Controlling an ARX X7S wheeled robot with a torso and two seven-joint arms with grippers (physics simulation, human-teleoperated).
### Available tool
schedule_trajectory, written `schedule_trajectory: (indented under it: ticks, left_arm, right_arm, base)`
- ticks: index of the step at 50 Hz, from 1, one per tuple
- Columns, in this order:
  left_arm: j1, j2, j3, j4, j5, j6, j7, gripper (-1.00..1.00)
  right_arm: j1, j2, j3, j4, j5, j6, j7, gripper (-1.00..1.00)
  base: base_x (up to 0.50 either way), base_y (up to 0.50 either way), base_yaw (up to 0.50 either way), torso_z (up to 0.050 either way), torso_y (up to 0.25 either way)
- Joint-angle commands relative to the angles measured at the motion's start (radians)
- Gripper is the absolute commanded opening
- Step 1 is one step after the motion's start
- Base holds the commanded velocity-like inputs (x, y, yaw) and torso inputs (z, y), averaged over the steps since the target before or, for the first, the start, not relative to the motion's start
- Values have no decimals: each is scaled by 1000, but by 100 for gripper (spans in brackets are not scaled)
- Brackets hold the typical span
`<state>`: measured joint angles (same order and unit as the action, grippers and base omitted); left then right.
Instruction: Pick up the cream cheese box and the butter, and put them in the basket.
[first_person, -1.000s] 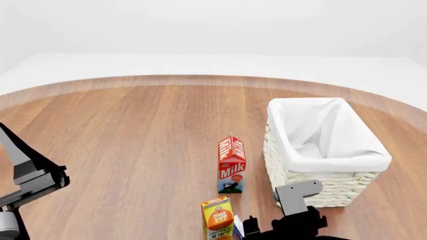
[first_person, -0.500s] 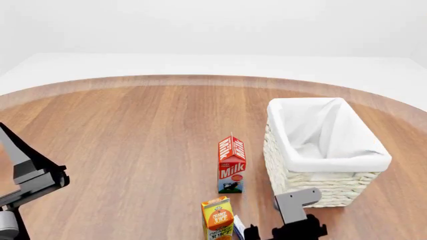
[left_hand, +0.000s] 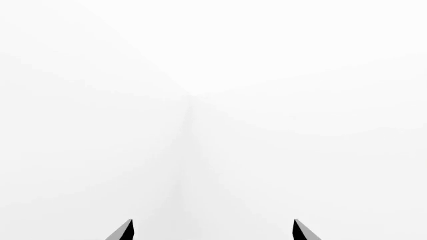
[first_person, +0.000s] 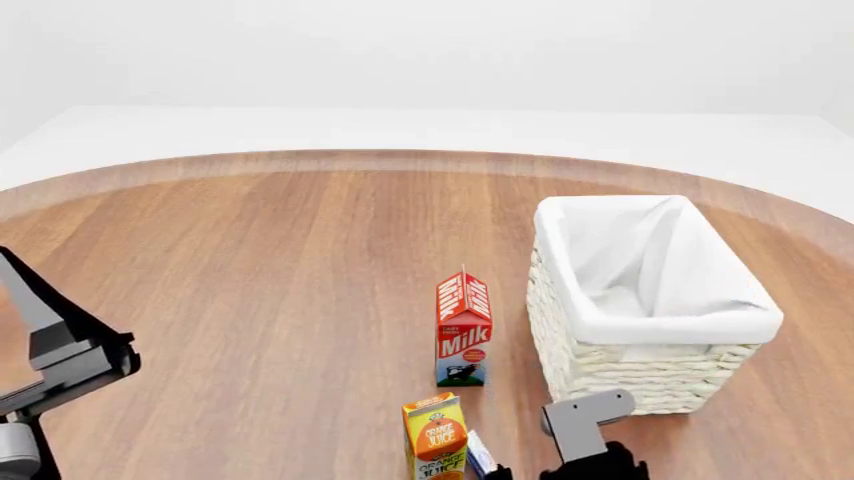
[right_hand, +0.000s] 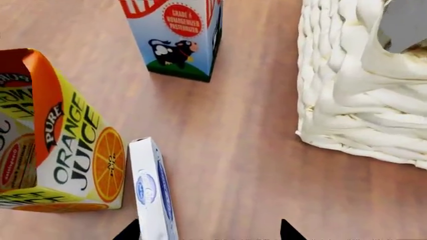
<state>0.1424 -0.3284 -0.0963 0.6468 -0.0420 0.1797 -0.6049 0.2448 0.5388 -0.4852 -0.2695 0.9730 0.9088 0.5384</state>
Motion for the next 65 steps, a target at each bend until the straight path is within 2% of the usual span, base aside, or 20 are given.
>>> schedule_trajectory:
  ticks: [1,65]
  left_arm:
    - [5,20,-28,13,3,-10,20,100]
    - [4,6,-10,-12,-4,4,3,100]
  right_arm:
    - [-5,-22,5,-7,-32,-9,-36,100]
    - [40,-64,-121,91,-125,-43,-113,100]
  base:
    - [0,0,0,0,0]
    - [0,0,0,0,0]
